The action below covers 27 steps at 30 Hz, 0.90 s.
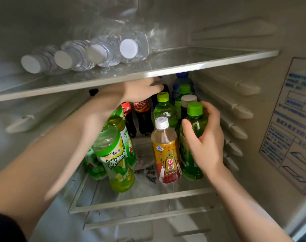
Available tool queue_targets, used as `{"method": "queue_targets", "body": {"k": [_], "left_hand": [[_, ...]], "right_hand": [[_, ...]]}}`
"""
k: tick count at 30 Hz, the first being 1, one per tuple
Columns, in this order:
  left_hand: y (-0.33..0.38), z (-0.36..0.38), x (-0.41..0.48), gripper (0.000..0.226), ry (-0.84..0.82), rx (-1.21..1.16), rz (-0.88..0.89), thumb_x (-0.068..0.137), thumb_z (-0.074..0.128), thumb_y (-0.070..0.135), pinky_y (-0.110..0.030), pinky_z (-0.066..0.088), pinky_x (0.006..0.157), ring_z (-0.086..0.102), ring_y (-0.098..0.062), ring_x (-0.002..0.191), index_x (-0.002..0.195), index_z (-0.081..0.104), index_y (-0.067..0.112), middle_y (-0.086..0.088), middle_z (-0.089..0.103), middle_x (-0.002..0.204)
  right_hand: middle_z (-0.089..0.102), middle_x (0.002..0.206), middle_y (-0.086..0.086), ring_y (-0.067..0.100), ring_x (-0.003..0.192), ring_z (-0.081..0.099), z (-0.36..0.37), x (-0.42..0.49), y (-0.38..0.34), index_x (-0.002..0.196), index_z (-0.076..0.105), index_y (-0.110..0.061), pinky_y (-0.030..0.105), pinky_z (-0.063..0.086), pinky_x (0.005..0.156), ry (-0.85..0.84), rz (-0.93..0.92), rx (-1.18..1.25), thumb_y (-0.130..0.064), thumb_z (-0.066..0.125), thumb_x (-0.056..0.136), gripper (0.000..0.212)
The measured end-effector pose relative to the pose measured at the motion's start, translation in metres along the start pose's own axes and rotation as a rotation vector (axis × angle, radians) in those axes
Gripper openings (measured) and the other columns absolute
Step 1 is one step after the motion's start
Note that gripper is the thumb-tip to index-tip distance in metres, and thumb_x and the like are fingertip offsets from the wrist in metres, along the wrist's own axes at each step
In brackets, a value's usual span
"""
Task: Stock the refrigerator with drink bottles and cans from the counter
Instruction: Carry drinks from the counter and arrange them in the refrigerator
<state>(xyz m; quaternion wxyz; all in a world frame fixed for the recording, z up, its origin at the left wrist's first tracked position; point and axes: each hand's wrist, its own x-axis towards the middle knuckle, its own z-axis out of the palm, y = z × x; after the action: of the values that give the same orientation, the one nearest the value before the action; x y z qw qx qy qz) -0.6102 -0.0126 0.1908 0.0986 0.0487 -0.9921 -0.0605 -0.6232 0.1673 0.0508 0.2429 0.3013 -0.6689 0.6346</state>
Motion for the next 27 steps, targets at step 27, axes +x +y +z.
{"method": "queue_targets", "body": {"k": [27], "left_hand": [[-0.010, 0.038, 0.002, 0.040, 0.291, -0.449, -0.202, 0.073, 0.074, 0.004, -0.044, 0.056, 0.080, 0.058, -0.029, 0.084, 0.106, 0.056, 0.016, -0.006, 0.052, 0.086]], "right_hand": [[0.054, 0.106, -0.026, -0.015, 0.100, 0.050, -0.030, -0.003, -0.015, 0.122, 0.046, -0.030, -0.002, 0.036, 0.080, -0.132, 0.114, 0.074, -0.030, 0.056, 0.091, 0.033]]}}
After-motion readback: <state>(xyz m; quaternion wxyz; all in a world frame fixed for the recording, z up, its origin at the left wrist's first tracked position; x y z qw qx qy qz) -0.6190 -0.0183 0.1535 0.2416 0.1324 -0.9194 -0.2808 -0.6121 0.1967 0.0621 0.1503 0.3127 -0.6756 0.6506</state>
